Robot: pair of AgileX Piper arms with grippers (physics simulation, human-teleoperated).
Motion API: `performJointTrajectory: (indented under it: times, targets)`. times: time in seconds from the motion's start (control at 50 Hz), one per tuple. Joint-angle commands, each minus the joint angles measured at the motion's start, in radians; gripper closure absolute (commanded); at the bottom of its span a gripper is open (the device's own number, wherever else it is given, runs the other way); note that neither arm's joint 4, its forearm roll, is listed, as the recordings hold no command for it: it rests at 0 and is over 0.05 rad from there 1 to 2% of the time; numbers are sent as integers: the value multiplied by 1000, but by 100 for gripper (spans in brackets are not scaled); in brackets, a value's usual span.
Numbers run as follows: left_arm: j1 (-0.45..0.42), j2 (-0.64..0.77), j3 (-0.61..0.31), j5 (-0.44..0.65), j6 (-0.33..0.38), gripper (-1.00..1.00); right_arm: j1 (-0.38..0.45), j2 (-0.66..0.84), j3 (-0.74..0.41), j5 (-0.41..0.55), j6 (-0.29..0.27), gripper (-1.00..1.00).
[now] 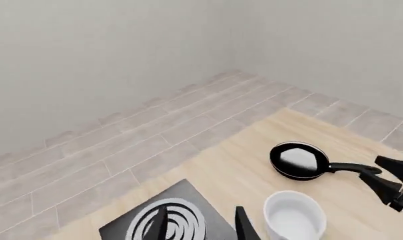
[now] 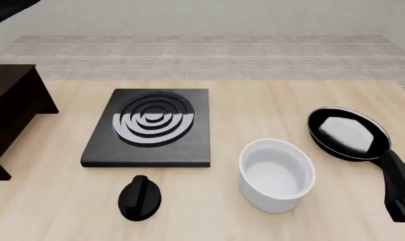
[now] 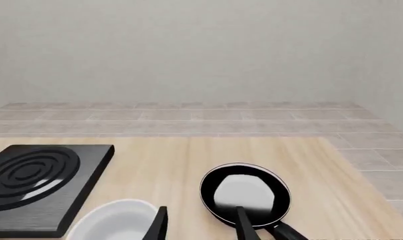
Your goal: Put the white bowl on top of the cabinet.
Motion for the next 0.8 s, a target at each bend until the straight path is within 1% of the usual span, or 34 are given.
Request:
performJointTrajectory:
  times: [0.02, 0.04, 0.06, 0.1, 0.12, 0.14, 0.18, 0.2, 0.22, 0.3, 0.32, 0.36, 0.4, 0.44, 0.48, 0.52, 0.54, 0.56, 0.58, 0.6, 0.64, 0.68, 0.74, 0.8]
  targets:
    - [-262, 277, -168, 24, 56, -100, 0, -3, 0, 2, -2, -100]
    - [-282, 303, -174, 22, 56, -100, 1, -11, -1, 5, -9, -100]
    - [-309, 329, -178, 12, 48, -100, 0, 5, 0, -4, 1, -100]
    - [-344, 366, -172, -8, 61, -100, 0, 20, 1, -13, 9, -100]
    - [-361, 388, -171, -11, 67, -100, 0, 20, 1, -15, 7, -100]
    - [-388, 422, -175, -15, 76, -100, 1, -3, -1, -2, -6, -100]
    - [-431, 466, -193, -10, 55, -100, 1, -7, -2, 4, -6, -100]
    - [-454, 497, -209, -2, 63, -100, 0, 13, 0, -9, 5, -100]
    - [-460, 510, -217, 0, 68, -100, 0, 23, 0, -16, 8, -100]
    - [-522, 597, -251, 22, 64, -100, 2, -11, -3, 8, -7, -100]
    - [-519, 603, -248, 17, 77, -100, 1, -2, -1, 0, -3, -100]
    - [-515, 624, -252, 14, 70, -100, 0, 18, 0, -12, 6, -100]
    - [-520, 635, -251, 9, 71, -100, 2, 2, 0, -6, -4, -100]
    - [-538, 648, -242, 6, 73, -100, 2, -3, 0, -1, -6, -100]
    - [-551, 662, -233, 8, 64, -100, 1, 17, 0, -13, 5, -100]
    - [-570, 679, -220, 9, 55, -100, 1, 19, 1, -17, 3, -100]
    - [-623, 708, -214, 23, 35, -100, 2, -5, -1, 0, -7, -100]
    - [-623, 708, -214, 23, 35, -100, 2, -5, -1, 0, -7, -100]
    - [-648, 724, -208, 27, 44, -100, 2, -4, 0, 0, -5, -100]
    - [-651, 758, -213, 40, 64, -100, 1, 20, 1, -15, 7, -100]
    - [-667, 778, -214, 49, 75, -100, 1, 2, -1, -3, -2, -100]
    - [-668, 785, -229, 61, 73, -100, 2, -6, -1, 1, -6, -100]
    - [-668, 796, -247, 78, 84, -100, 1, 17, 1, -13, 5, -100]
    - [-672, 804, -250, 89, 86, -100, 2, -5, 0, 0, -7, -100]
